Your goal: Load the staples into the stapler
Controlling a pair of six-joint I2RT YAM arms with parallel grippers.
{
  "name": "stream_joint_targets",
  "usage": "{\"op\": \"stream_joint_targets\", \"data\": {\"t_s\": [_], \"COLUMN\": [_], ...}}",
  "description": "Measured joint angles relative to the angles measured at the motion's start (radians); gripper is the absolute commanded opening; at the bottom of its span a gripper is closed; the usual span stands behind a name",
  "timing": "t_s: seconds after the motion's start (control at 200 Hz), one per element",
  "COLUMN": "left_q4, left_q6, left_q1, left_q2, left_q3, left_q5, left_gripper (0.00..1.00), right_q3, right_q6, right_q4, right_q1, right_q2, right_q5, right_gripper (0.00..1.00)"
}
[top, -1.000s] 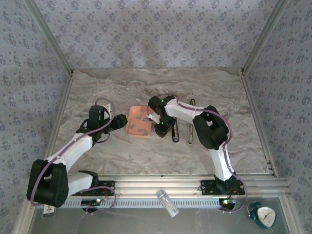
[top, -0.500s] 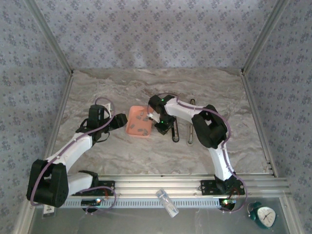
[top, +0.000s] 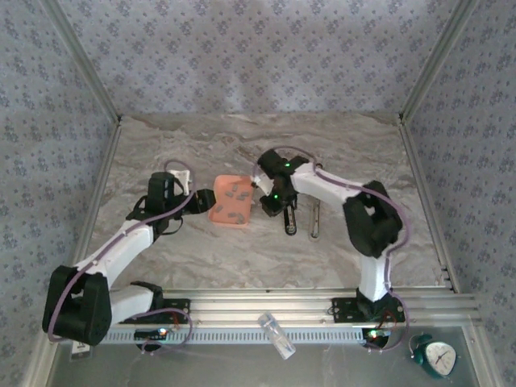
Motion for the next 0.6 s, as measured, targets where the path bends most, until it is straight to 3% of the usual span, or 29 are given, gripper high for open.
{"op": "stream_joint_targets", "data": {"t_s": [0.265,0.6], "left_q4": [0.084,0.080], "left_q6": [0.404,0.884], "left_q1": [-0.143,-0.266], "left_q2": [-0.205,-0.236], "left_q3": [0.000,0.024], "left_q5": [0.046,0.054], "left_gripper": [0.61,0.60], "right_q3": [-0.151,-0.306], "right_q6": [0.183,0.353], "right_q4": [0.197,0.412], "right_q1": [-0.037,-0.087], "right_q2": [-0.303,-0.507], "right_q5": [-0.247,-0.507], "right_gripper": [0.14,0.13]}}
